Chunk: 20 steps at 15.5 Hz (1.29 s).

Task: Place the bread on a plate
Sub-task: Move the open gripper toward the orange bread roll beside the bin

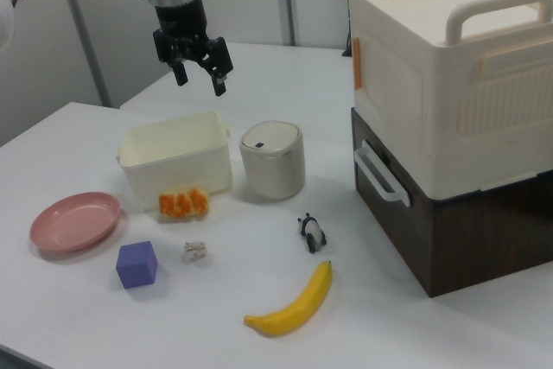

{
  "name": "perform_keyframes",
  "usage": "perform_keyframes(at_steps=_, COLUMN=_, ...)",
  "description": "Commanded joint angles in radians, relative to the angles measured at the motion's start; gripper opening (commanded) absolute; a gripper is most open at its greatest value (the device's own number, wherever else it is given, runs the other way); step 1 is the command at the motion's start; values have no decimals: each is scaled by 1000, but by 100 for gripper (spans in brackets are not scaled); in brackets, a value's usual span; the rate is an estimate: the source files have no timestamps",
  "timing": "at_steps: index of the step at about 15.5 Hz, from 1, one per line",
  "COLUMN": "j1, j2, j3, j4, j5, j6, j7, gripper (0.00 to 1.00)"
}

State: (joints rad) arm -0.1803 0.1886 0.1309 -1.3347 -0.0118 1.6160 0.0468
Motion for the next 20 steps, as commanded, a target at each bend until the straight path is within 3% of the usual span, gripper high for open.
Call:
perform_keyframes(at_steps=1, j1=4, j2=-14, j3=-4, j4=-32, j5=25, j6=1, j7=-28, gripper=100)
perform_keyframes(at_steps=20, j1=5, j2=-1, j3=-2, j4=-34, j5=26, j6=4, j7=-27, gripper=100)
